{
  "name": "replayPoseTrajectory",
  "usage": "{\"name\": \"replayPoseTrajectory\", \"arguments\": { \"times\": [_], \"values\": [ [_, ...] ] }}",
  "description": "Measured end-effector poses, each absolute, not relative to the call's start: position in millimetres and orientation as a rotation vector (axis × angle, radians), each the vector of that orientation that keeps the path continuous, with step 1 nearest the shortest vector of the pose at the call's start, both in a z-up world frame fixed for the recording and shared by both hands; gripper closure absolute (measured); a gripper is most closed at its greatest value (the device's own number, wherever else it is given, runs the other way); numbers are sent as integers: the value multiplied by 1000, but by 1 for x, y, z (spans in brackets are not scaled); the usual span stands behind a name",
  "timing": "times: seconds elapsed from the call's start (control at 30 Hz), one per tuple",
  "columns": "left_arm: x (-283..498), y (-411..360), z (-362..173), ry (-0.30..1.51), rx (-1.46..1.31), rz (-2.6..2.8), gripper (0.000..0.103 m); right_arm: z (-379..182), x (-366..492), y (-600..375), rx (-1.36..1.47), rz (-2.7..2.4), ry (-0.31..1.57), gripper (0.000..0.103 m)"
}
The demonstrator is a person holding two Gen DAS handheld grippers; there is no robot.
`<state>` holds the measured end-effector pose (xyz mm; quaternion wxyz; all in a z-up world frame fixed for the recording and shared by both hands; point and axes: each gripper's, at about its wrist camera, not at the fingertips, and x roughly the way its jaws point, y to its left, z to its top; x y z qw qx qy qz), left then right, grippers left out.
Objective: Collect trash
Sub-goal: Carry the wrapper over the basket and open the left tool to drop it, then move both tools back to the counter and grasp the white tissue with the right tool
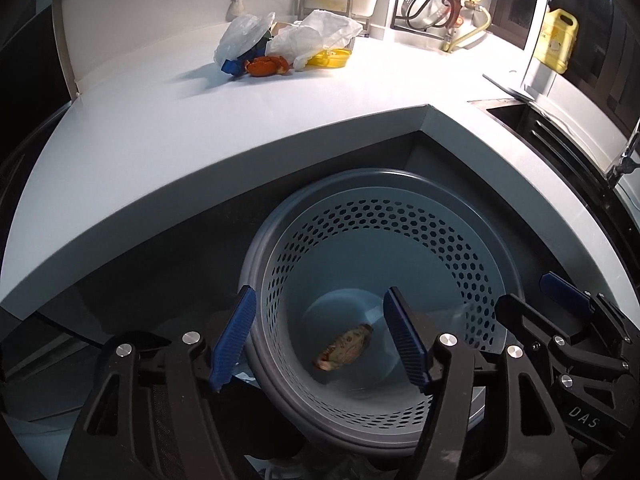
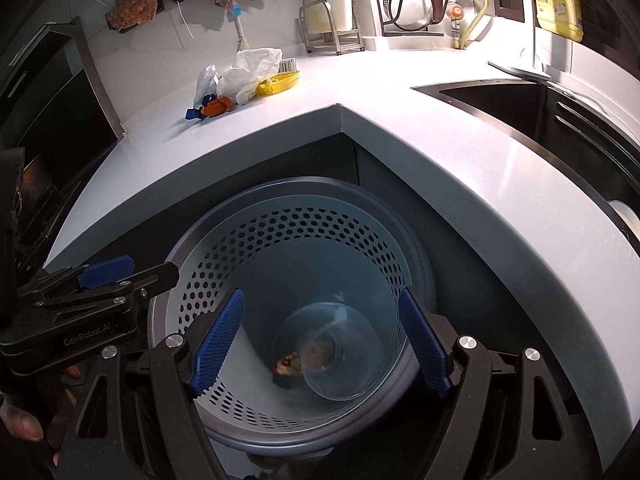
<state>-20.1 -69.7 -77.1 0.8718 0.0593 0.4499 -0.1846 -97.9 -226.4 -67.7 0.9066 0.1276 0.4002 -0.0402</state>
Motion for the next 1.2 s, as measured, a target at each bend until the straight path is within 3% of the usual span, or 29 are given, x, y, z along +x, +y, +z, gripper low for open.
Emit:
{"name": "replayPoseTrajectory", "arguments": {
  "times": [0.77,1.2],
  "values": [
    [-13,-48,-66,926,62,-364,35,-61,-94,-220,258,-69,794,27],
    [46,-22,-26,801,14,-277,31,-22,-31,-220,216,-46,682,27]
  ]
}}
